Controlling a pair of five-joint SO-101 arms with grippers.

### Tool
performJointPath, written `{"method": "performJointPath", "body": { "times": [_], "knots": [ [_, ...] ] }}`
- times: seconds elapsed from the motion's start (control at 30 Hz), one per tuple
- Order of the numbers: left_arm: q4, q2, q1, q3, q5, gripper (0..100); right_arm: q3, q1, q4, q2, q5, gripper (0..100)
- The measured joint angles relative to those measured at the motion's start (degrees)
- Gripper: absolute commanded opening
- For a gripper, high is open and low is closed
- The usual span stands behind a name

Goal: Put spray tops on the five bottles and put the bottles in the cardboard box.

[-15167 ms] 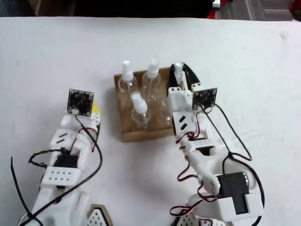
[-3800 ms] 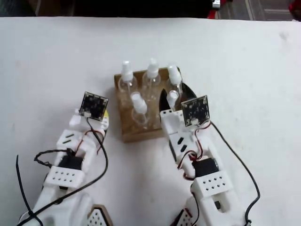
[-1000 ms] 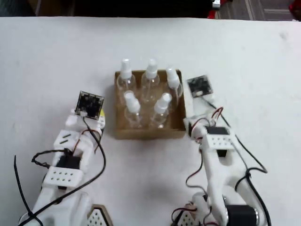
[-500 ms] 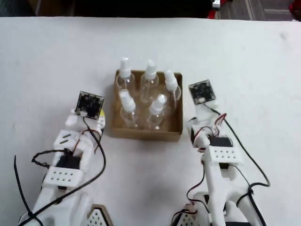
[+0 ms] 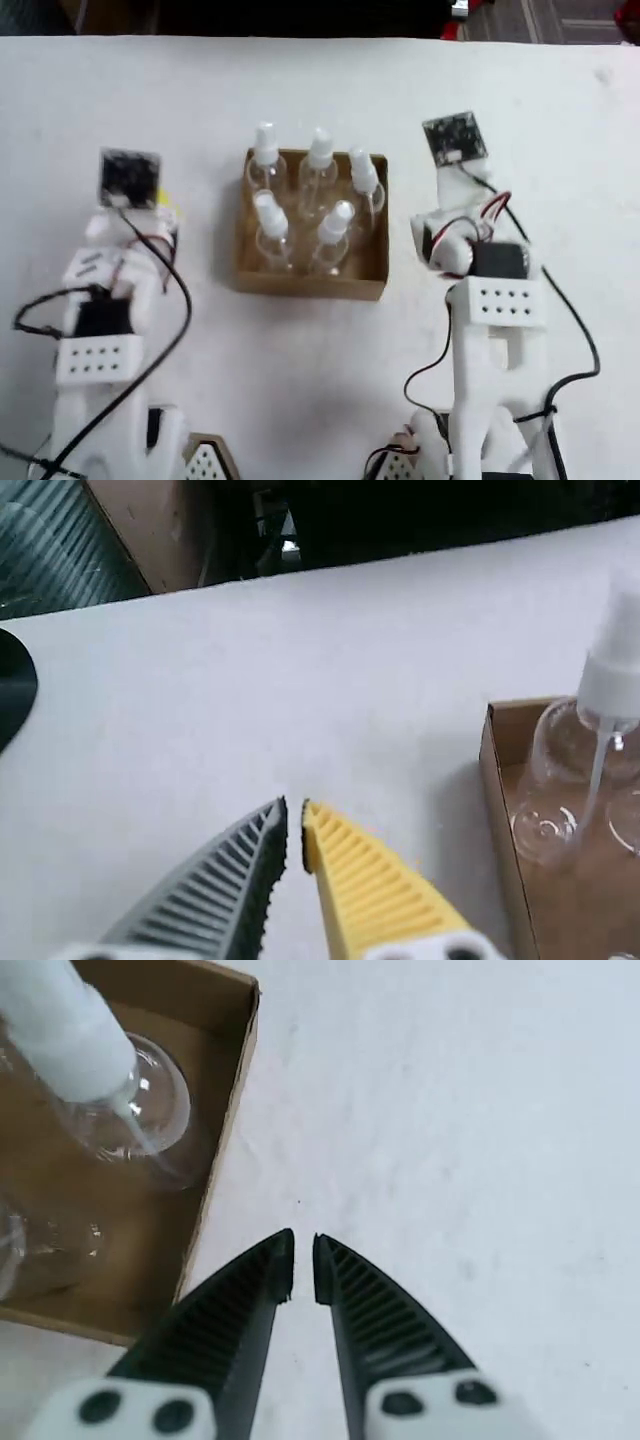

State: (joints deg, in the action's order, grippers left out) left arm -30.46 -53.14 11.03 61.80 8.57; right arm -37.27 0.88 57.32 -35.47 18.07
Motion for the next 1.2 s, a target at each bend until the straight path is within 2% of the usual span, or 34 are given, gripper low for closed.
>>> {"method": "performJointPath", "body": {
  "times": [0.33, 0.57, 0.77, 0.9, 1.0, 1.2],
  "knots": [
    [-30.77, -0.09, 1.14, -34.20, -0.09, 4, 25.49, 0.09, 24.00, -0.09, -0.26, 1.6],
    [-43.78, -0.09, 0.00, -48.44, -0.18, 4, 39.38, 0.09, 35.87, -7.82, -0.26, 1.8],
    [-55.30, -0.35, 0.00, -60.31, -0.18, 4, 41.58, 0.00, 36.31, -27.69, -0.26, 1.9],
    [-63.03, -1.32, -0.18, -68.48, -0.18, 4, 41.58, 0.09, 34.02, -40.18, -0.26, 9.1],
    [-66.99, -1.41, -0.26, -74.11, -0.18, 4, 35.52, 0.09, 31.91, -47.30, -0.26, 13.8],
    [-71.56, -1.49, -0.26, -80.97, -0.35, 4, 18.55, -0.09, 26.29, -61.80, -0.26, 14.2]
  ]
}}
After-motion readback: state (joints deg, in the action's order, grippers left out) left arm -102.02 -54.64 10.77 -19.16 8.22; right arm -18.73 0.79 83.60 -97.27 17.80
